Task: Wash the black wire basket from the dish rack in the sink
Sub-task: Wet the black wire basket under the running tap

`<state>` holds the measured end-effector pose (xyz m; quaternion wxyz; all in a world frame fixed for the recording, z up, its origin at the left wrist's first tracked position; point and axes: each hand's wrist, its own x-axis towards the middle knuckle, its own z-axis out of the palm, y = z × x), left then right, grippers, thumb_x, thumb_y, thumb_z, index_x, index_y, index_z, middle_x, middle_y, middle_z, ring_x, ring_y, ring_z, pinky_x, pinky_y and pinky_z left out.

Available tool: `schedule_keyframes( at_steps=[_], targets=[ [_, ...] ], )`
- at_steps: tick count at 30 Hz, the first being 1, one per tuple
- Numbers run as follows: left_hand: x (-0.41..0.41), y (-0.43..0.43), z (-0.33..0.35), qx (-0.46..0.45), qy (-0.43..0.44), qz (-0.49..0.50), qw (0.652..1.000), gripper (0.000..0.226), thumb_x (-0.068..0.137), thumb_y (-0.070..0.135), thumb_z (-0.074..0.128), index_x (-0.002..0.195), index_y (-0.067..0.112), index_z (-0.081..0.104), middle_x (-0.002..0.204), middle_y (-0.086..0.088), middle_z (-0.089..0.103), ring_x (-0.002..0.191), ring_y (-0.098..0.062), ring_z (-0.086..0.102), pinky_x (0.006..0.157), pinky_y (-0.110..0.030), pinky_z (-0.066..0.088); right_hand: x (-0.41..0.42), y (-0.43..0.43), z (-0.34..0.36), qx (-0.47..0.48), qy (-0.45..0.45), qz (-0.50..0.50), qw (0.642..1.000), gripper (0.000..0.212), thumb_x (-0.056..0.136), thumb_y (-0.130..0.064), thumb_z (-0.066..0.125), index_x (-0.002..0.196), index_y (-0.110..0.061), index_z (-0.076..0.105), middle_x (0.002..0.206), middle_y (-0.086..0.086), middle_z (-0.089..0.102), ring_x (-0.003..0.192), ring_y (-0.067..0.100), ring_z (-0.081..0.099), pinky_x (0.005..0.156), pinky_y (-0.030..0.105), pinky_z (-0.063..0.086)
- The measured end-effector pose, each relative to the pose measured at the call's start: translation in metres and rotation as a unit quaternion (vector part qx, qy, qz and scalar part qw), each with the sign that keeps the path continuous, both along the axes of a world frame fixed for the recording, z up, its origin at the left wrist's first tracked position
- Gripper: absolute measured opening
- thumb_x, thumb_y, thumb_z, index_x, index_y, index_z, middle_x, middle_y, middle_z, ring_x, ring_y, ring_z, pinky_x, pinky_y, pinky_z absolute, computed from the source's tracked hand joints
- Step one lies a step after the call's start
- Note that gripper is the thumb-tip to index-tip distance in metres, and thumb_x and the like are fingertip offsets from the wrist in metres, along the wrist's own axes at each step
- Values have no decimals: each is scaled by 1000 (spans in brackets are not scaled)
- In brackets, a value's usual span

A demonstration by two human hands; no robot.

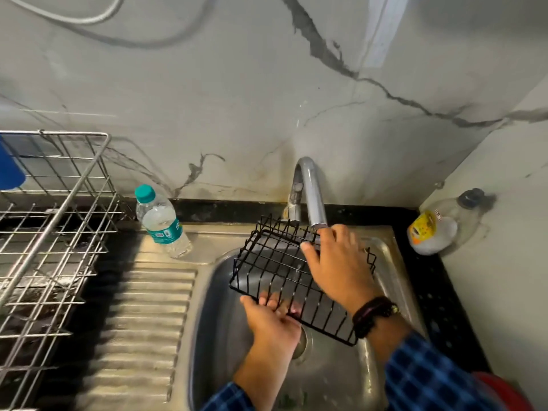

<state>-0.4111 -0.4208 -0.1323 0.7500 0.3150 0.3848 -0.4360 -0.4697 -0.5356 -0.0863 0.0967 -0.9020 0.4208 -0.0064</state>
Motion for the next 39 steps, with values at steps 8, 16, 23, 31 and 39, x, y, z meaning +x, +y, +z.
schedule_keyframes(
  at_steps=[8,16,23,31,39],
  targets=[
    [-12,-11,2,-93,-117,24,989,52,93,60,46,115,19,68,103,-7,77,93,-22,69,80,-38,50,49,58,11,85,-18,165,982,67,103,-59,17,161,-27,5,169,0,2,156,25,0,123,59,1],
    [4,7,-15,-39,-163,-61,984,62,93,73,37,54,25,29,40,9,21,31,-11,18,54,-30,30,17,-16,-18,209,-53,-9,976,70,96,-71,6,149,-35,35,164,3,28,150,29,27,119,58,24],
    [2,5,-19,-38,-140,-36,989,60,95,69,37,58,22,43,41,5,37,34,-14,33,53,-30,34,-8,42,-14,200,-3,-129,971,71,98,-65,10,160,-31,1,169,4,-3,155,28,-4,122,61,5],
    [7,10,-14,-64,-160,-24,985,54,98,58,39,56,25,42,40,5,38,32,-11,36,49,-25,36,4,52,-9,87,-51,29,995,77,93,-67,-6,159,-34,11,167,-8,11,155,13,9,125,47,11],
    [-4,13,-16,-71,-129,-31,989,51,100,42,37,53,27,28,39,8,19,33,-13,18,60,-31,35,-57,32,-44,236,-283,-260,893,49,100,-56,42,137,-28,58,148,-4,52,139,15,45,111,36,39]
  ],
)
